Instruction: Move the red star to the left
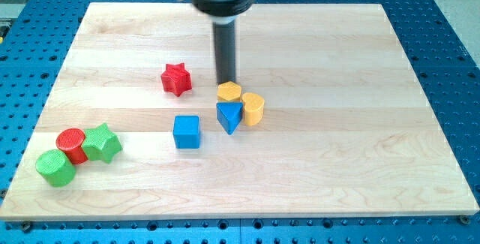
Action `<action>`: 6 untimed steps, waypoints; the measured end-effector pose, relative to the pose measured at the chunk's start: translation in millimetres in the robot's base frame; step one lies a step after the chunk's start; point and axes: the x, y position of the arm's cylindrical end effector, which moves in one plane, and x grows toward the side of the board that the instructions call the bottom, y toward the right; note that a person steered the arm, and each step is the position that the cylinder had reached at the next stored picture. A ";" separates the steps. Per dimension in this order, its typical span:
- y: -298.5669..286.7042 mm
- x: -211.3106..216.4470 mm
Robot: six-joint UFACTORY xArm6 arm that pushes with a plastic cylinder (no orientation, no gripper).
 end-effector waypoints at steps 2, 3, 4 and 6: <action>-63.7 67.0; -39.1 60.1; -9.9 26.8; -95.1 44.4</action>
